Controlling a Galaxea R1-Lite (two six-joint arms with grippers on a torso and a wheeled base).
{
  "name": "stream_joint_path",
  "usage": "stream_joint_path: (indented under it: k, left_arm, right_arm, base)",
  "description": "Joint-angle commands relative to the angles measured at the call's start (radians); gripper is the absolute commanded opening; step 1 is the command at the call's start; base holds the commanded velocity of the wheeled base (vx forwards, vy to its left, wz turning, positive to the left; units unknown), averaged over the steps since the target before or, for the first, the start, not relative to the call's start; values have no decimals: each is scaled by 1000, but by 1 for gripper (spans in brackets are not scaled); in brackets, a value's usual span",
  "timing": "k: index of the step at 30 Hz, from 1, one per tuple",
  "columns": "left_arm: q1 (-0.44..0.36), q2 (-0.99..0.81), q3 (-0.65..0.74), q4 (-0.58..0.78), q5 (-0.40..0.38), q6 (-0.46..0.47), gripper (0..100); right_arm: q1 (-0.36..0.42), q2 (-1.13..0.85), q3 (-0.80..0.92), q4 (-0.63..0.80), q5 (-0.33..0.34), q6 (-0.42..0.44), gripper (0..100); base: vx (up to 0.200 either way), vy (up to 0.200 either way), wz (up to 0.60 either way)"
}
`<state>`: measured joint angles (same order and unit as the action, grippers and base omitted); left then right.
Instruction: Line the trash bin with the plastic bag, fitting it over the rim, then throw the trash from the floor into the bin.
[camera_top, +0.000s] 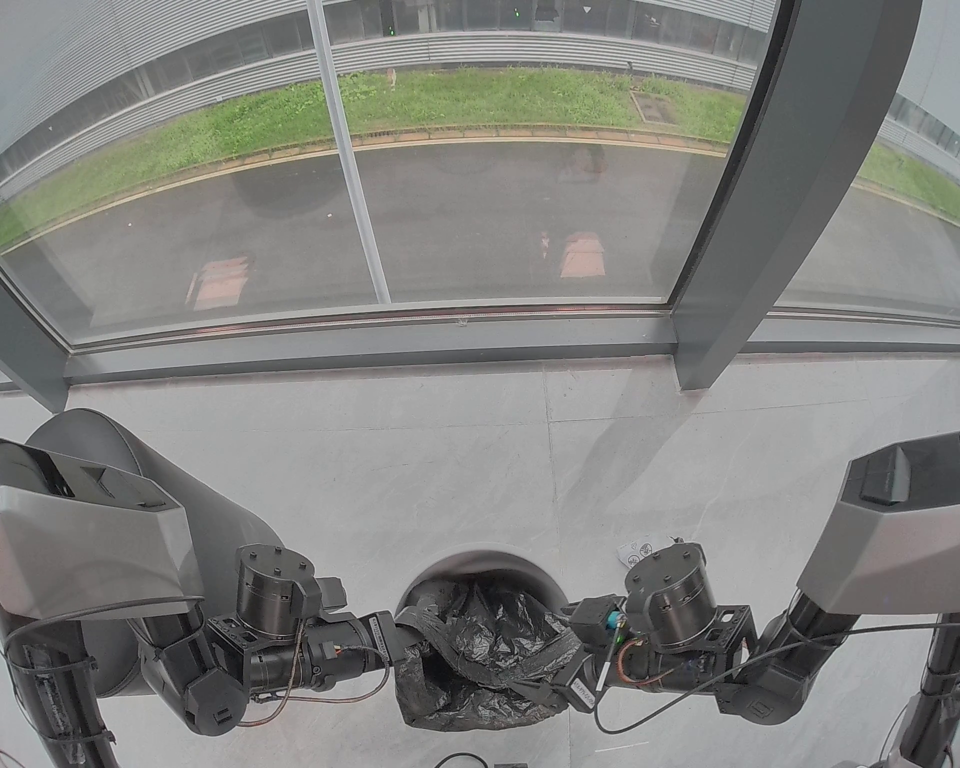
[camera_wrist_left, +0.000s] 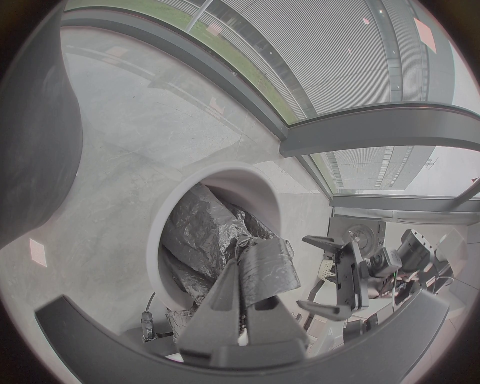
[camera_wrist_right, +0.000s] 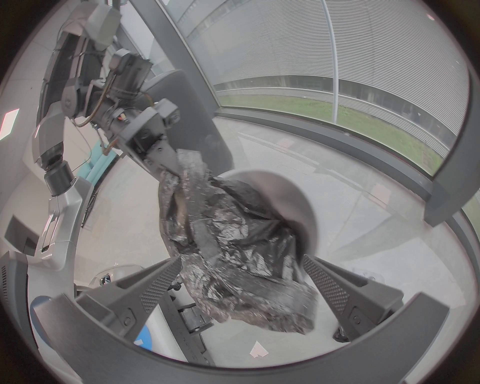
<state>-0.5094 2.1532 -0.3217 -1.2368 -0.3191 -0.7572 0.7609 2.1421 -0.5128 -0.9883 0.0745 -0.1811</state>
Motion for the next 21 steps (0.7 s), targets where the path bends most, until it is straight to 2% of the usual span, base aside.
stream_joint_path:
  k: [1,10,21]
  left_arm:
    - [9,1,-2,-4,0,-1,0]
    - [12,1,0,-4,0,-1,0]
    - [12,1,-2,-4,0,-1,0]
  right_arm:
    - [54,74,-62,0,-18,-21,100]
    - [91,183,-173,16,-41,-46,100]
    - [104,213,-199,16,-42,-46,100]
  base:
    - [0,0,0]
    - [0,0,0]
    - [0,0,0]
